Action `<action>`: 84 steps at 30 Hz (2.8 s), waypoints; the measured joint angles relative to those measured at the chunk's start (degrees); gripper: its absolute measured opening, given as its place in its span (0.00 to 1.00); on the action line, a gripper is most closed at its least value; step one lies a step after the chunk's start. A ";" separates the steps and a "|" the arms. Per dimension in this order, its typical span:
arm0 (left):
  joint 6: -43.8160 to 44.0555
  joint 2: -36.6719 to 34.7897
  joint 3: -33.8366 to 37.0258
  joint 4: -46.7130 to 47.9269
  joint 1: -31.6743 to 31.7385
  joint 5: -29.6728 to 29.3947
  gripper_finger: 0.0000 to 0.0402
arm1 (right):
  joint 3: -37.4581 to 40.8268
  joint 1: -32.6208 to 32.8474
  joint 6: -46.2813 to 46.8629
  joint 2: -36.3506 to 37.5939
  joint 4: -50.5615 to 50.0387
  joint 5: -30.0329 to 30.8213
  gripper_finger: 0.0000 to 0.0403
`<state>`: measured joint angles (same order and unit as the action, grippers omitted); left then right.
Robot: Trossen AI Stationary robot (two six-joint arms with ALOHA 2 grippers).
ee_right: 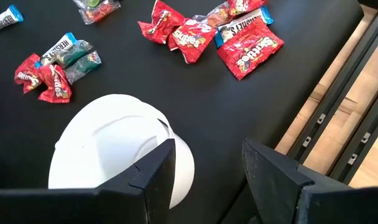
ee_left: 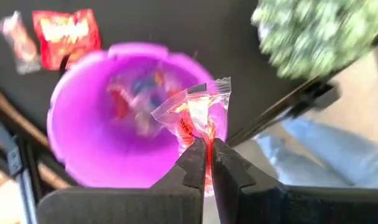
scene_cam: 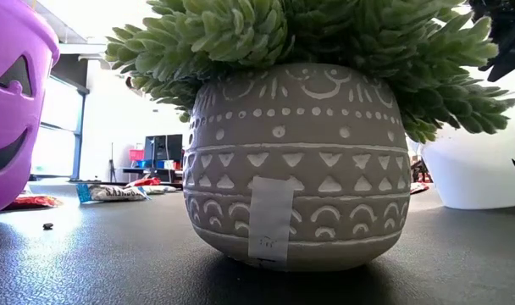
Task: Sort candy
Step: Put the transparent candy wrapper into the purple bucket
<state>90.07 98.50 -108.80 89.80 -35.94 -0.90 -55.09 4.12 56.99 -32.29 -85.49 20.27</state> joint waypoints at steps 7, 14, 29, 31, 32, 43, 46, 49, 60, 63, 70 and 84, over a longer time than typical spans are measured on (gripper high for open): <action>0.87 -0.04 3.97 0.22 -3.69 0.06 0.10 | 0.00 0.00 0.00 0.00 0.00 -0.24 0.45; -3.38 -0.04 5.96 0.25 -4.64 0.90 0.21 | 0.00 0.00 1.37 0.00 -0.02 -0.10 0.45; -10.09 -0.09 16.86 0.22 -0.17 -16.56 0.13 | 0.00 0.00 4.60 0.00 -0.03 2.76 0.45; -10.21 -0.08 19.55 0.20 0.36 -16.53 0.10 | 0.00 0.00 4.72 0.00 -0.03 3.41 0.45; -9.98 -0.07 20.91 0.20 0.59 -16.53 0.09 | 0.00 0.00 4.72 0.00 -0.03 3.57 0.45; -2.40 -3.39 30.49 0.16 3.30 -13.31 0.05 | 0.00 0.00 5.01 0.00 -0.04 3.58 0.45; -0.05 -4.45 30.88 -0.43 1.93 -10.98 0.05 | 0.00 0.00 5.79 0.00 -0.04 3.58 0.45; 2.66 -5.30 30.87 -2.66 0.22 -10.79 0.05 | 0.00 0.00 5.79 0.00 -0.08 3.58 0.45; 10.83 -5.57 30.87 -12.72 -7.37 -9.18 0.05 | 0.00 0.00 6.21 0.00 -0.26 3.58 0.45; 12.14 -5.57 30.87 -12.12 -8.60 -12.47 0.05 | 0.00 0.00 6.33 0.00 -0.26 3.58 0.45; 12.11 -7.74 29.34 -4.54 -7.84 -19.38 0.05 | 0.00 0.00 7.72 0.00 -0.26 4.72 0.45; 11.84 -15.60 34.51 0.28 -6.01 -17.36 0.05 | 0.00 0.00 7.95 0.01 -0.48 6.73 0.45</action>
<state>101.91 82.90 -74.29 90.08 -41.95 -18.26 -55.09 4.12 64.95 -32.28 -85.97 27.00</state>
